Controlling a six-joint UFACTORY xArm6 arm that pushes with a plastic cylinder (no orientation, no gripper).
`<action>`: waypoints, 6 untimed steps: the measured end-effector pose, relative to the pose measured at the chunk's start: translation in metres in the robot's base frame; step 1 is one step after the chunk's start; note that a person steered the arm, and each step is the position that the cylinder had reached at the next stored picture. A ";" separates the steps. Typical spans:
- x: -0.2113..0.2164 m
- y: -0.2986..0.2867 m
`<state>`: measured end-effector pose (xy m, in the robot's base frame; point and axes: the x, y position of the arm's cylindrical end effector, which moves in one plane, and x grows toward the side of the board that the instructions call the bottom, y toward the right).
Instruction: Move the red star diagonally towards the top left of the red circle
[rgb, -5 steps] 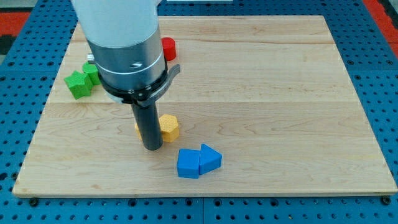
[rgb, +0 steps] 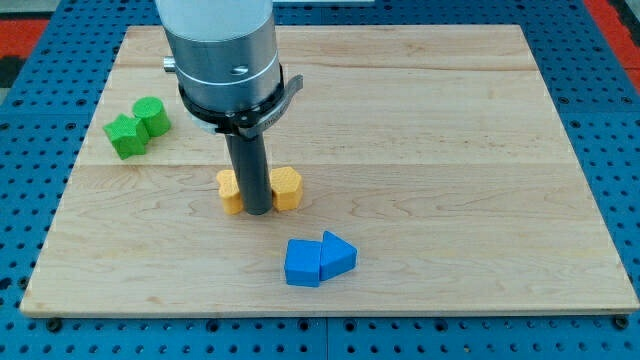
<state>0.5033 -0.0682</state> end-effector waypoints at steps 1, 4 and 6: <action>-0.003 0.025; -0.116 0.093; -0.134 0.028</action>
